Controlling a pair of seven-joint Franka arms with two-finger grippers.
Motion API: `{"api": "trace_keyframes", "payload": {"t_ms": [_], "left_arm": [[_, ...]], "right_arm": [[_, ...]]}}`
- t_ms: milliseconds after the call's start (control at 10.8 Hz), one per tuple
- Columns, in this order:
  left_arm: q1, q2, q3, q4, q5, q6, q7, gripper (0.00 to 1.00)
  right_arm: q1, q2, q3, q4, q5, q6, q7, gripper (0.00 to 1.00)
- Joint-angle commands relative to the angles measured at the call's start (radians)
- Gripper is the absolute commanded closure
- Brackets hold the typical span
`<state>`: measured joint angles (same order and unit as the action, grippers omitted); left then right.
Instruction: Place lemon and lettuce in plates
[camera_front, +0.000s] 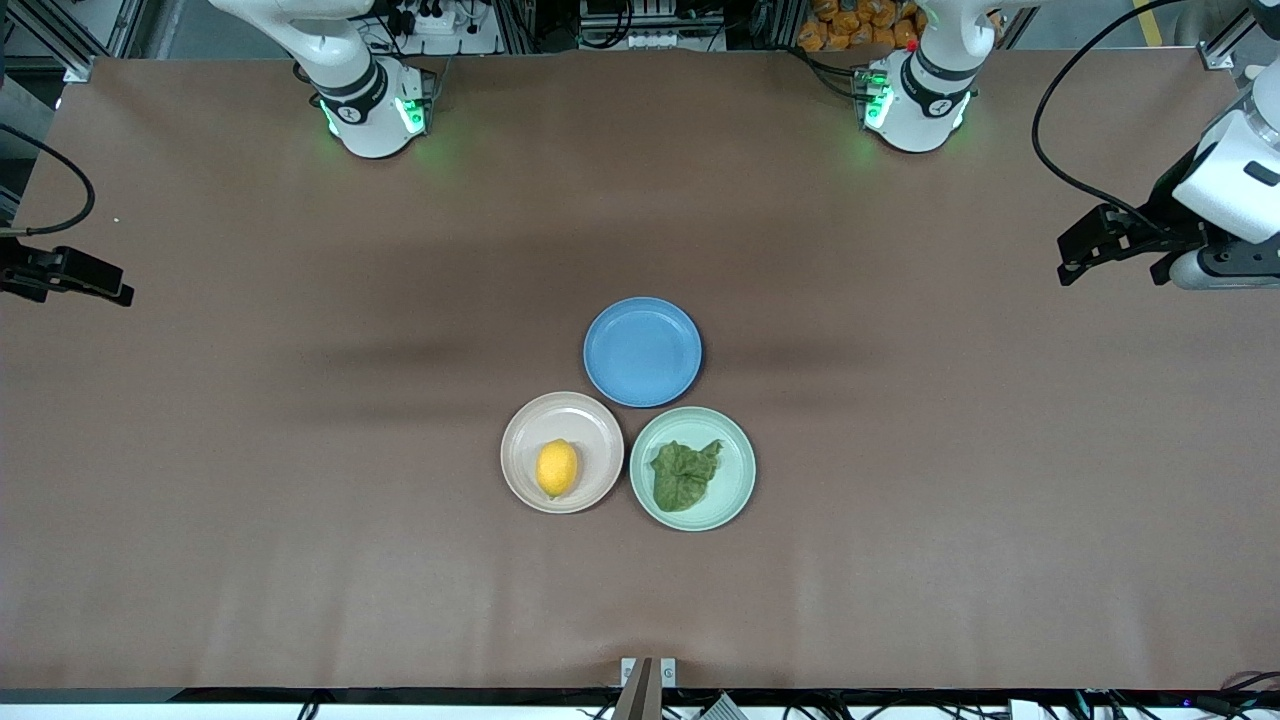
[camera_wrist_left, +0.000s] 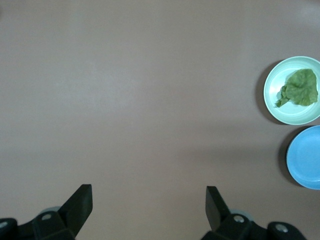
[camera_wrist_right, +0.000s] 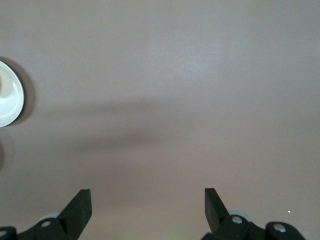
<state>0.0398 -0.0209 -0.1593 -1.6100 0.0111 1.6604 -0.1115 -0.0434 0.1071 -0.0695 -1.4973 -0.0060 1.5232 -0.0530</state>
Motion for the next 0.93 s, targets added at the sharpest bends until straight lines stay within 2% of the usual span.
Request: {"api": "trace_keyframes", "payload": {"t_ms": [0, 833], "left_arm": [[0.009, -0.002, -0.005, 0.025, 0.004, -0.063, 0.021, 0.00], [0.008, -0.002, -0.005, 0.025, 0.004, -0.071, 0.015, 0.00]], "right_arm": [[-0.004, -0.030, 0.014, -0.031, -0.023, 0.014, 0.009, 0.00], [-0.001, -0.027, 0.016, -0.029, -0.023, 0.014, 0.009, 0.00]]}}
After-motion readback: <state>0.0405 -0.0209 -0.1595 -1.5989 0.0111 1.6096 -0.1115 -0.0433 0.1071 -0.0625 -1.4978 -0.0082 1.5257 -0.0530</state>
